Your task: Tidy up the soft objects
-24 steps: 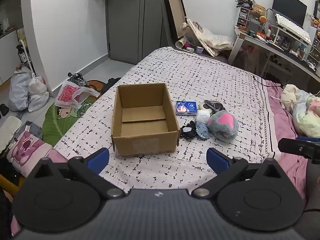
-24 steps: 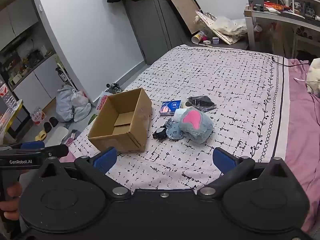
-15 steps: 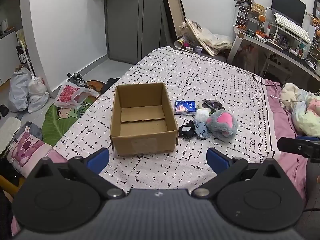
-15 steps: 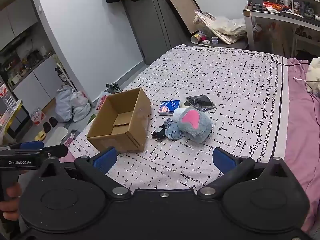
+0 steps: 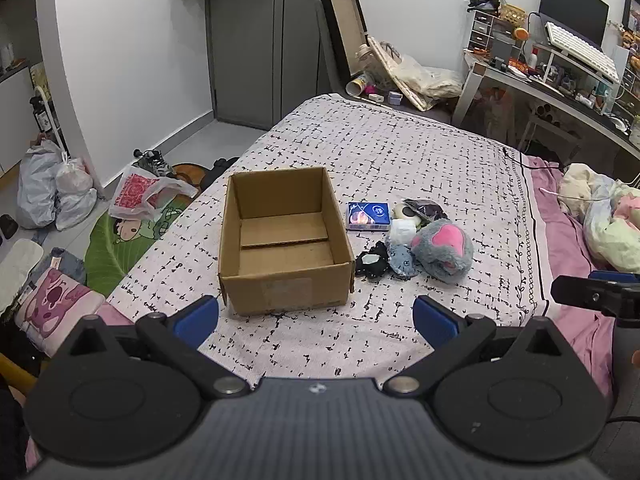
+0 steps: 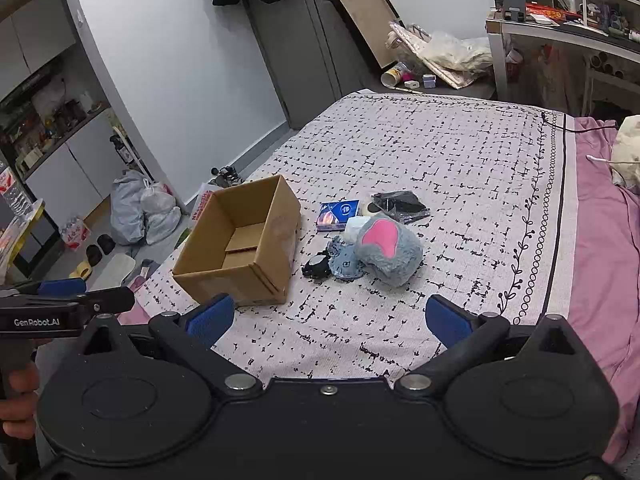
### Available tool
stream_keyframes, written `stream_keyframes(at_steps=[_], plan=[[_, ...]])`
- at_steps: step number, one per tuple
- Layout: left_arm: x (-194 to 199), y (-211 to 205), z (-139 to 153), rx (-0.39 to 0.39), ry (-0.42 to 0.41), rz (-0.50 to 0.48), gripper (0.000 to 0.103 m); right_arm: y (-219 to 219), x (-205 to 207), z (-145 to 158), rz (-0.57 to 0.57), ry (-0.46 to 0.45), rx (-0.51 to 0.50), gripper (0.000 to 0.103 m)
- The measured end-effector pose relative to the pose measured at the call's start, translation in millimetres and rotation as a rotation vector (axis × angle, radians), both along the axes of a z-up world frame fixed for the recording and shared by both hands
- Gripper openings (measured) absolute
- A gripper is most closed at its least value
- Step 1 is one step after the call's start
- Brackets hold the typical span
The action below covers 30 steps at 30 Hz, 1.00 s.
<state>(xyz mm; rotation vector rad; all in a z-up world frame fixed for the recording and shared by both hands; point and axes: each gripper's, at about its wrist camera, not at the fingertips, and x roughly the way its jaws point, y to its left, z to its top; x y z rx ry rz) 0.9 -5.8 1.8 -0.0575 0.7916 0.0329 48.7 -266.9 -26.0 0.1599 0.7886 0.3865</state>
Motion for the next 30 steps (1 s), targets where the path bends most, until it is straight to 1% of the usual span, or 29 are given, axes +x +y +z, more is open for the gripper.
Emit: stream_keyframes(at_steps=[10, 30], plan=[[1.4, -7.8, 0.7, 0.011, 0.003, -0.02, 0.103, -2.5, -0.2, 2.1, -0.011, -0.001, 0.007, 0.103], [3.7, -7.0, 3.0, 0.02, 0.012, -0.018, 0.103, -4.8, 0.4, 1.4, -0.019, -0.004, 0.01, 0.103]])
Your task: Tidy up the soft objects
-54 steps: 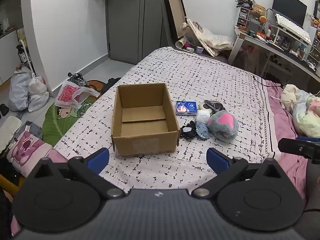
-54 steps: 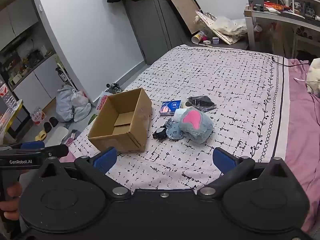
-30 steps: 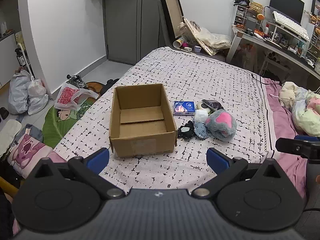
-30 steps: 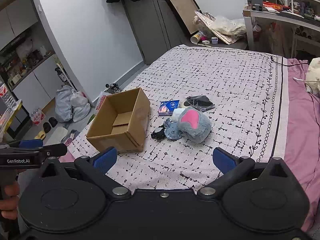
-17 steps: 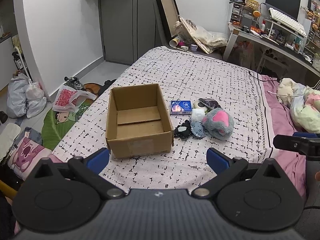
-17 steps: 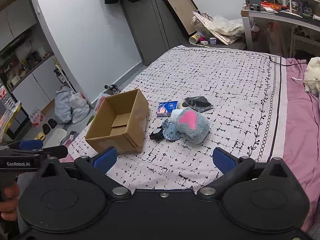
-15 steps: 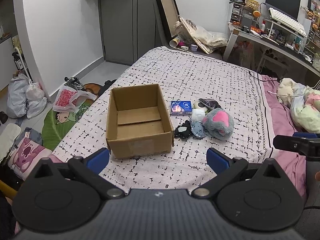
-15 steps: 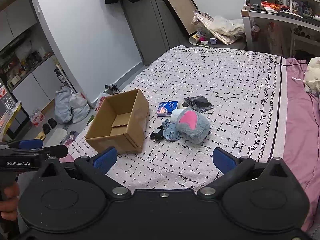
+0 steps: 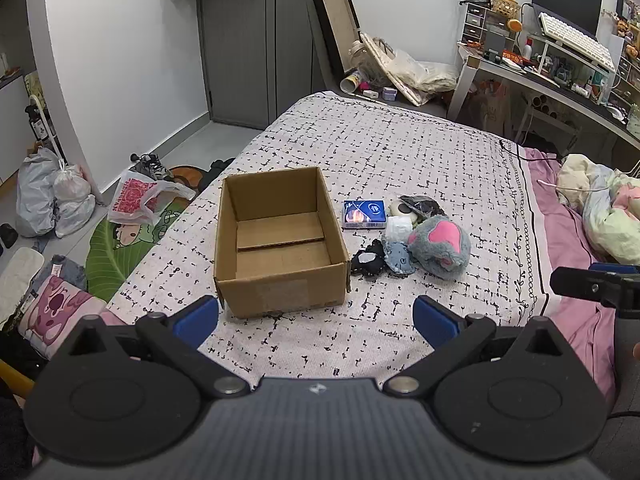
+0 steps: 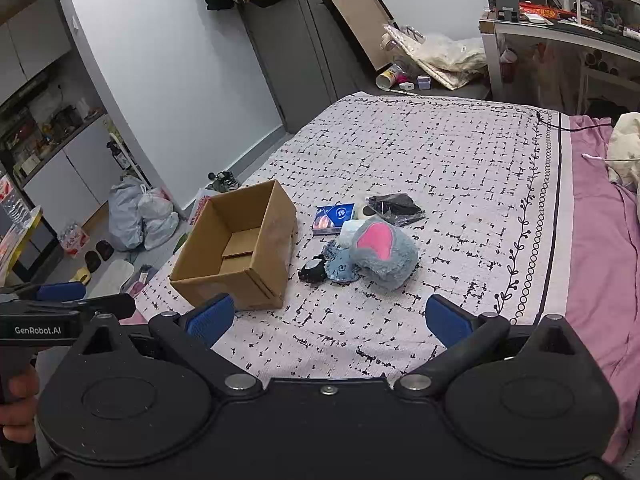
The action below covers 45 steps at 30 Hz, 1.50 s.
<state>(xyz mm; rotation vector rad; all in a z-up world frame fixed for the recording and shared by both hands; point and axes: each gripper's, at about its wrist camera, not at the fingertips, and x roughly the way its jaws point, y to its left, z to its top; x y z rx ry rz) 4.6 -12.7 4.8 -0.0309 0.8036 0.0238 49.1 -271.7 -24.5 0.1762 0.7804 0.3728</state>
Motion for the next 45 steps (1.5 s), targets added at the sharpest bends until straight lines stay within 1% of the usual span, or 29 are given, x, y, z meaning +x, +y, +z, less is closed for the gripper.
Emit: stream_keyframes(at_steps=[20, 33, 41, 45], plan=[[-2, 2, -3, -0.011, -0.009, 0.007, 0.103, -2, 0, 0, -0.008, 0.002, -0.006, 0.103], [5, -3, -8, -0.025, -0.01, 0.001, 0.103, -6, 3, -7, -0.022, 0.009, -0.015, 0.103], [18, -13, -19, -0.035, -0.014, -0.009, 0.102, -21, 10, -13, -0.108, -0.011, 0.01, 0.103], [29, -17, -26, -0.055, -0.009, -0.02, 0.102, -28, 18, -22, -0.145, 0.013, 0.034, 0.103]])
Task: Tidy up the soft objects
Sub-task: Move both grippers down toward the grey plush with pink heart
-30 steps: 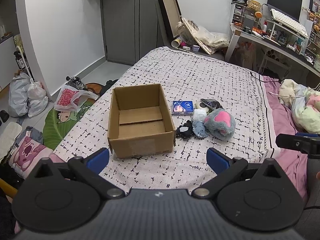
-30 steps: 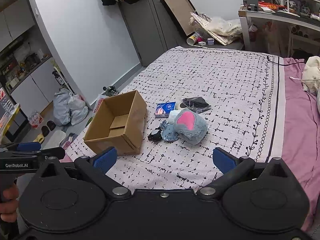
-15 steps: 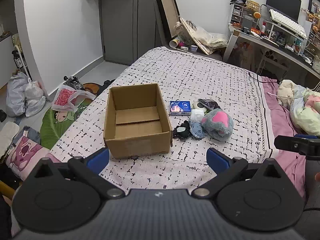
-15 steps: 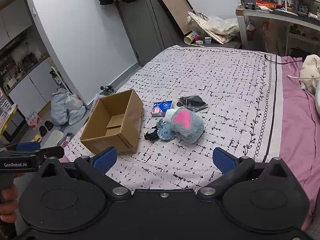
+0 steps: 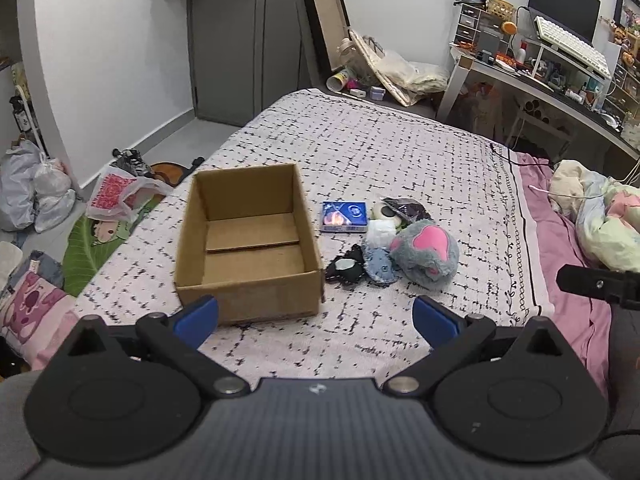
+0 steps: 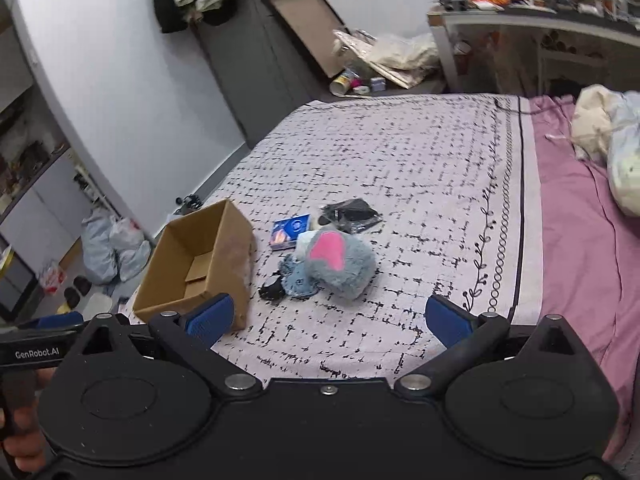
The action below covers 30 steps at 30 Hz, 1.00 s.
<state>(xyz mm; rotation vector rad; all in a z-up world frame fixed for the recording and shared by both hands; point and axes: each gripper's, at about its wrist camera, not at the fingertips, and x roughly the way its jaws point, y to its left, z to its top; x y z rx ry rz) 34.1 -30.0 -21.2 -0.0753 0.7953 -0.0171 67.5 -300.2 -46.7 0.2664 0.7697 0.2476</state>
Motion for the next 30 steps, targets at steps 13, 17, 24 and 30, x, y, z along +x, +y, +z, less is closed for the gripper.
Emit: stream_keyframes(at_steps=[13, 17, 24, 30], plan=[[41, -16, -15, -0.066, 0.002, -0.044, 0.1, -10, 27, -26, -0.07, 0.039, 0.079, 0.102], [54, -23, -20, -0.078, -0.002, -0.068, 0.098, -13, 38, -34, -0.089, 0.055, 0.119, 0.101], [81, -31, -33, -0.097, 0.019, -0.091, 0.091, -16, 63, -51, -0.114, 0.071, 0.144, 0.09], [105, -39, -45, -0.085, 0.062, -0.113, 0.09, -22, 89, -65, -0.18, 0.07, 0.189, 0.085]])
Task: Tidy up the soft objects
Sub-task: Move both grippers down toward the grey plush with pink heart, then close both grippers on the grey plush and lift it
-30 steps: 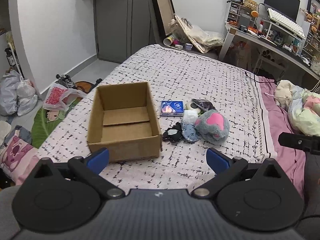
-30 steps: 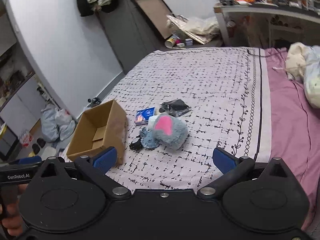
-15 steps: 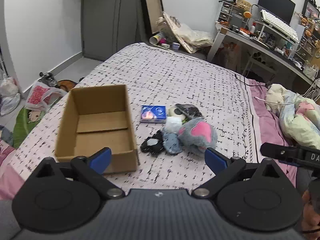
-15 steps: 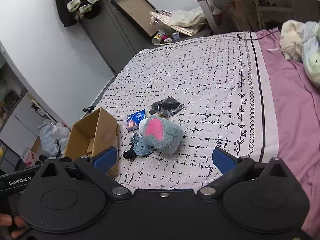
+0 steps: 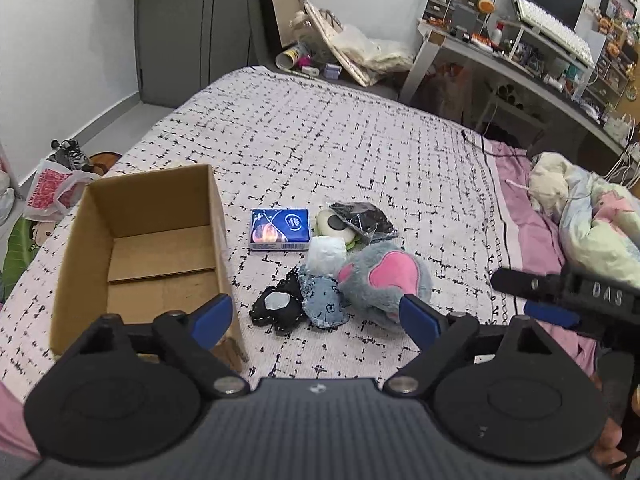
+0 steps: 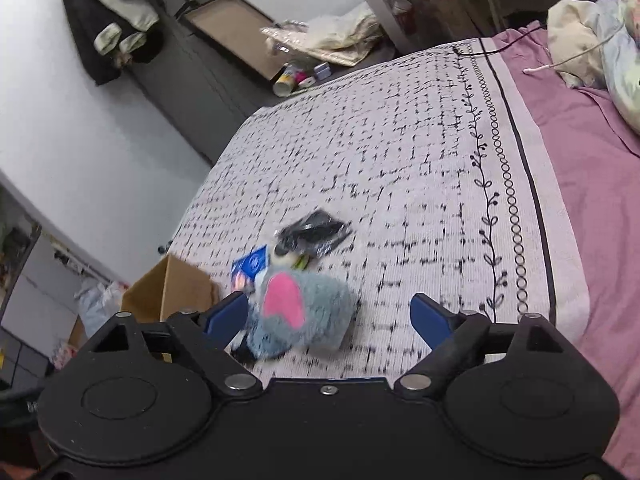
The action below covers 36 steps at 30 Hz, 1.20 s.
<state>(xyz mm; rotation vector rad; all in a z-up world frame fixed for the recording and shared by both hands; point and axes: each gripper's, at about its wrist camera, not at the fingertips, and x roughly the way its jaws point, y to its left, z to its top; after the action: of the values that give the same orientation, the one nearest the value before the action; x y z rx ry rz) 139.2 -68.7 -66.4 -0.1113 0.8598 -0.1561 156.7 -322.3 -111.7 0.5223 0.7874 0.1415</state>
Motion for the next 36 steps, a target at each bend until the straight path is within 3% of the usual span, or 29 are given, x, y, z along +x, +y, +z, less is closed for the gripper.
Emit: stream_keyframes(at_steps=[6, 14, 21, 25, 30, 36], plan=[[25, -9, -9, 0.005, 0.021, 0.0, 0.09, -7, 23, -16, -0.062, 0.008, 0.03, 0.085], [55, -25, -16, -0.029, 0.053, 0.011, 0.079, -14, 42, -44, -0.127, 0.039, 0.13, 0.076], [76, -34, -21, -0.068, 0.075, 0.017, 0.071, -7, 51, -64, -0.125, 0.081, 0.202, 0.07], [87, -40, -27, -0.091, 0.103, 0.016, 0.071, 3, 52, -72, -0.096, 0.134, 0.162, 0.059], [92, -50, -35, -0.096, 0.138, 0.035, 0.07, 7, 40, -73, -0.065, 0.159, 0.184, 0.057], [88, -49, -45, -0.125, 0.18, 0.072, 0.062, 1, 28, -82, -0.064, 0.205, 0.278, 0.052]])
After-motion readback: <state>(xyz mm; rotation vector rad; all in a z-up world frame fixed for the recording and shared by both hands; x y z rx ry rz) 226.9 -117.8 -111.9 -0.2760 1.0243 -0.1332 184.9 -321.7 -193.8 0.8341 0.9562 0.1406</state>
